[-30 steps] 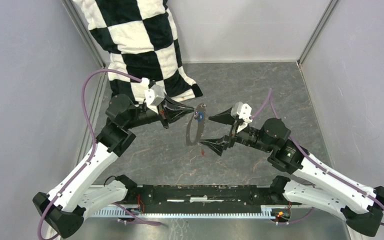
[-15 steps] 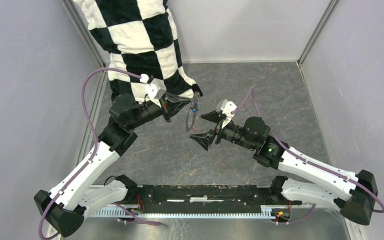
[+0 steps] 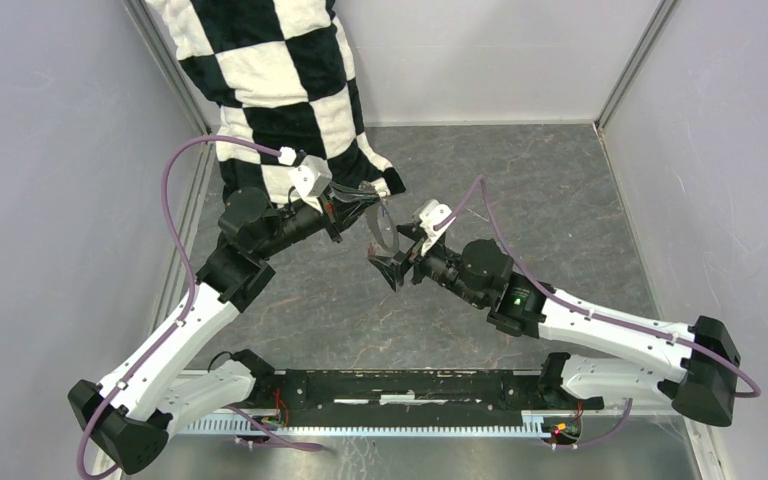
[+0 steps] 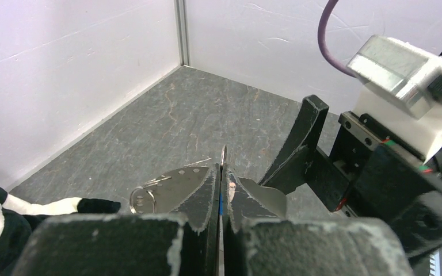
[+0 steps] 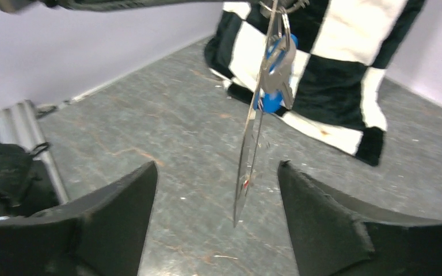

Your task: Put the keys on the keyring

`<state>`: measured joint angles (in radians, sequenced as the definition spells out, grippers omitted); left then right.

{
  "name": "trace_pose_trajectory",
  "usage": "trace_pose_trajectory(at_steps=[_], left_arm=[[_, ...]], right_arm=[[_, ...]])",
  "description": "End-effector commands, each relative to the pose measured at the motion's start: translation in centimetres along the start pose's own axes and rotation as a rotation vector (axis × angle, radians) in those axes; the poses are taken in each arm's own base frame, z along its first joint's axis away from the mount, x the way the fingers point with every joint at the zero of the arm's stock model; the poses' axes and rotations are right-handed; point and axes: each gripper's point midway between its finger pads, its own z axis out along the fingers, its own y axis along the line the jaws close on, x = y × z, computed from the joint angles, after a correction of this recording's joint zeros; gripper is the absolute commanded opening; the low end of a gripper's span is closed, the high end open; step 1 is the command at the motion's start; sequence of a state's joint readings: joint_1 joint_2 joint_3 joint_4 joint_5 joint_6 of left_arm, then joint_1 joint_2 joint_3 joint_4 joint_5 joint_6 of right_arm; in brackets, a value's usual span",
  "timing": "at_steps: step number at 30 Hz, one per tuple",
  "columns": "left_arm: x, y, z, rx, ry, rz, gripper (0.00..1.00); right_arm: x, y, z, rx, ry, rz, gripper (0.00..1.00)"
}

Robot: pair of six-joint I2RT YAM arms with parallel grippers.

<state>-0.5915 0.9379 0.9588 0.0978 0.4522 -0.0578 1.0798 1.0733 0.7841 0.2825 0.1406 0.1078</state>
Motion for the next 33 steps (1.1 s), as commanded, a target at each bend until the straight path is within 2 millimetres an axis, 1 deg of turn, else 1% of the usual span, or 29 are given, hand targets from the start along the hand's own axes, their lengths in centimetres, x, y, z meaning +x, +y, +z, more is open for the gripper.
trace_pose_trajectory(at_steps=[1,4,6,9,10,11,14,17,18,19,20,21,22,23,25,27,30,33], left_arm=[[-1.9,-0.2,0.0,0.01,-0.06,0.062,0.02],[-1.9,-0.5,-0.2,0.021,-0.06,0.066,0.02],[-1.8,-0.5,-0.3,0.022,-0.052,0.071,0.02],[-1.3,-0.4,-0.5,0.016,-0.036,0.069,0.02],[-1.2,-0.4,-0.5,0.015,-0.032,0.067,0.02],[-1.1,-0.5,-0.6,0.017,-0.031,0.067,0.02],[-0.8,-0.7,-0.8,0.028,-0.018,0.061,0.02],[-0.3,-0.7,-0.9,0.03,-0.001,0.078,0.03],[0.0,-0.6,-0.9,0.026,0.01,0.081,0.18],[0.3,-0.5,-1.0,0.02,0.024,0.08,0.29],[0.7,-0.2,-1.0,0.005,0.04,0.078,0.51],[1.1,0.3,-0.9,-0.018,0.056,0.081,0.83],[1.9,0.8,-1.0,-0.045,0.09,0.075,0.96],[2.4,1.3,-1.1,-0.07,0.115,0.072,0.99],[3.0,2.2,-1.3,-0.113,0.162,0.071,1.0],[3.5,3.2,-1.5,-0.16,0.21,0.064,1.0],[4.4,5.6,-2.2,-0.254,0.317,0.017,1.0],[6.0,8.3,-3.3,-0.339,0.458,-0.035,1.0]], right_arm=[[-2.0,-2.7,0.6,0.172,-0.056,-0.024,0.76],[-2.2,-2.9,0.5,0.175,-0.08,-0.048,0.58],[-2.5,-2.8,0.3,0.169,-0.09,-0.054,0.42],[-2.6,-3.0,-0.1,0.172,-0.09,-0.048,0.13],[-2.4,-3.0,-0.3,0.173,-0.089,-0.046,0.05],[-2.3,-3.0,-0.5,0.172,-0.088,-0.046,0.01],[-1.9,-3.0,-1.3,0.161,-0.097,-0.033,0.01],[-1.4,-2.4,-2.0,0.108,-0.096,-0.014,0.01],[-1.1,-2.1,-2.1,0.083,-0.086,0.0,0.01],[-0.8,-1.8,-2.1,0.059,-0.077,0.017,0.01],[-0.4,-1.7,-2.2,0.043,-0.059,0.037,0.01],[0.3,-1.5,-2.2,0.023,-0.032,0.067,0.01],[1.0,-1.5,-2.2,0.014,-0.004,0.097,0.01],[1.8,-1.4,-2.3,0.001,0.025,0.131,0.01],[3.8,-1.8,-2.4,-0.003,0.09,0.203,0.01],[6.0,-1.6,-2.7,-0.042,0.163,0.288,0.01],[9.8,-2.0,-2.9,-0.075,0.305,0.429,0.0],[12.5,-2.2,-2.9,-0.139,0.388,0.532,0.0]])
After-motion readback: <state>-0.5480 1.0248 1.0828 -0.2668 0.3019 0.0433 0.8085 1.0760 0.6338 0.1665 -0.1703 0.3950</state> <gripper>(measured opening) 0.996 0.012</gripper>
